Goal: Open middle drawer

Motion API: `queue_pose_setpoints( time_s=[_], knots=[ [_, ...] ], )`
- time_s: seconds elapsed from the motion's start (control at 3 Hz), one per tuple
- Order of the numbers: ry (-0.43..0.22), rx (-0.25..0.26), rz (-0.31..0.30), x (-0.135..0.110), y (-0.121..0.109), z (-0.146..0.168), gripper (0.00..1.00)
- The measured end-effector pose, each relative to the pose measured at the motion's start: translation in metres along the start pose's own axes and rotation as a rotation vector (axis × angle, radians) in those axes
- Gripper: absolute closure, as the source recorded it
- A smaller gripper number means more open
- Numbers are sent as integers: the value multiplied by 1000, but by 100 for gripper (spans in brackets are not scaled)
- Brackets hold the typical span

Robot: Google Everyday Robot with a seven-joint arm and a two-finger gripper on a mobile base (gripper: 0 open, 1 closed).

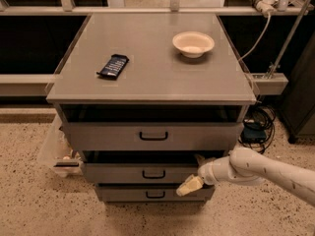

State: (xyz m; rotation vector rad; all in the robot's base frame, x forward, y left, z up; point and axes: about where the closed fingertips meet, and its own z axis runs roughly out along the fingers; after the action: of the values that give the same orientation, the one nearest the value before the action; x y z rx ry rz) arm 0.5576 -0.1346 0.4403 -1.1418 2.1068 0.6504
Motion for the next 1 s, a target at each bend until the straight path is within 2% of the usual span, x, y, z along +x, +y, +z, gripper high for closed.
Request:
queue_pose_setpoints(
  time_s=[0.33, 0.67, 1.0],
  knots=[
    [104, -110, 8, 19, 36, -3, 0],
    [106, -111, 9, 17, 37, -5, 0],
    [114, -201, 59, 25, 62, -9, 0]
  ],
)
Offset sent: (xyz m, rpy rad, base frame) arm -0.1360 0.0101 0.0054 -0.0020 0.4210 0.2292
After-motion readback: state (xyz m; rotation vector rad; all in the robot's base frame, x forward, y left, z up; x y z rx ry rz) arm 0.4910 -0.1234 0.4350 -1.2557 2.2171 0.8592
